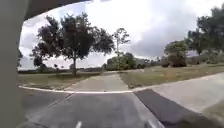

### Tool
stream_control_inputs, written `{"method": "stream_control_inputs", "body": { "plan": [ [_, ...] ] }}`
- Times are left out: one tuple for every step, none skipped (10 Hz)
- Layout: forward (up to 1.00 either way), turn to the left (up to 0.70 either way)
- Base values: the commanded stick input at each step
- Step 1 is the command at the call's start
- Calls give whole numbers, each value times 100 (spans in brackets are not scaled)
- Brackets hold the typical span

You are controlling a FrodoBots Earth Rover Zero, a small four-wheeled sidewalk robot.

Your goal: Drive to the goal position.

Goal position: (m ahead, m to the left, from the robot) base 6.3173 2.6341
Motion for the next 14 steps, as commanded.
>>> {"method": "stream_control_inputs", "body": {
  "plan": [
    [85,0],
    [85,0],
    [85,0],
    [85,0],
    [85,0],
    [85,0],
    [85,0],
    [85,0],
    [85,0],
    [85,0],
    [85,13],
    [85,32],
    [85,22],
    [85,9]
  ]
}}
